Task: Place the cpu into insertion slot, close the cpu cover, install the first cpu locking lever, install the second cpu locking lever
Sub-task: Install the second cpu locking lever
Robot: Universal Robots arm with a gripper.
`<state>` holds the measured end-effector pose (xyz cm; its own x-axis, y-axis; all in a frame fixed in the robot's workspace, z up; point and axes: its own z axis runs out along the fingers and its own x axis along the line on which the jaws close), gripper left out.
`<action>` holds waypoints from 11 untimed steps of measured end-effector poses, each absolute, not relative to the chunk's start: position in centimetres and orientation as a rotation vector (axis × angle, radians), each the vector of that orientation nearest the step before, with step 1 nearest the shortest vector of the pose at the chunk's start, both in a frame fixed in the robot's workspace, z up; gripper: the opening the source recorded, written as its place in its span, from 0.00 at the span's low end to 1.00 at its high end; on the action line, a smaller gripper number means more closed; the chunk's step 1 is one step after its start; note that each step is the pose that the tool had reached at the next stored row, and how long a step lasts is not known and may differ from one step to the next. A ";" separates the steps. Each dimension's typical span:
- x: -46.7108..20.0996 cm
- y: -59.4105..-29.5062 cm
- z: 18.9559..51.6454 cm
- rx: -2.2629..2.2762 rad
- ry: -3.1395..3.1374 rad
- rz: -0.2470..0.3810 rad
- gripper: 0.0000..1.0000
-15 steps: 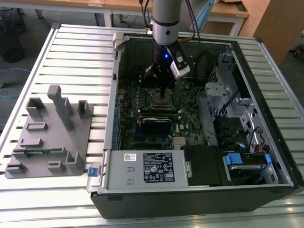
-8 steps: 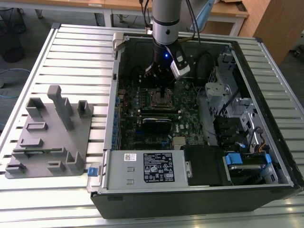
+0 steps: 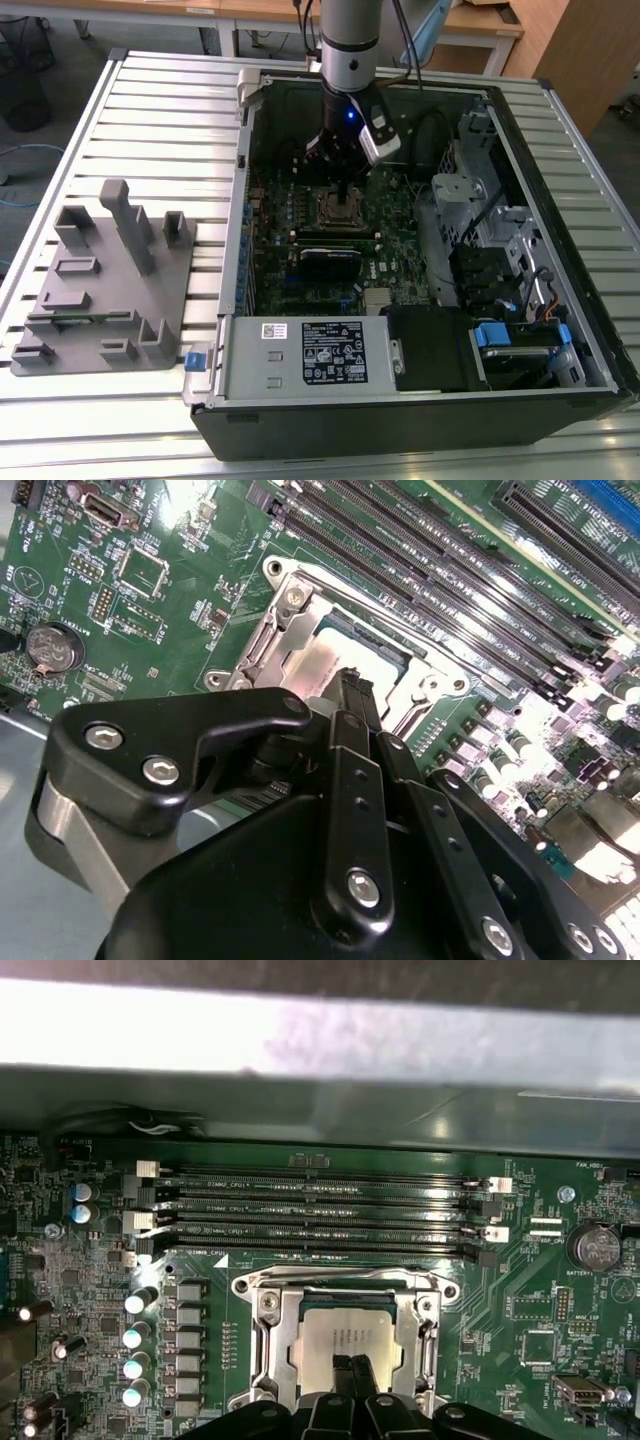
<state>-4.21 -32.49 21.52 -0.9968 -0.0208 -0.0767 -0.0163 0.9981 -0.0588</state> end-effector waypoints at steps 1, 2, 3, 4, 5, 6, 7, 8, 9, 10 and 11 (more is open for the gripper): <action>-4.2 -32.5 21.6 -0.028 3.063 -0.089 0.11; -4.2 -32.5 21.7 -0.028 3.063 -0.089 0.11; -4.2 -32.5 21.8 -0.028 3.063 -0.089 0.11; -4.2 -32.5 22.0 -0.028 3.063 -0.089 0.11; -4.2 -32.5 22.1 -0.028 3.063 -0.089 0.11; -4.2 -32.5 22.2 -0.028 3.063 -0.089 0.11; -4.2 -32.5 22.3 -0.028 3.063 -0.089 0.11; -4.2 -32.5 22.4 -0.028 3.063 -0.089 0.11; -4.2 -32.5 22.5 -0.028 3.063 -0.089 0.11; -4.2 -32.5 22.6 -0.028 3.063 -0.089 0.11; -4.2 -32.5 22.8 -0.028 3.063 -0.089 0.11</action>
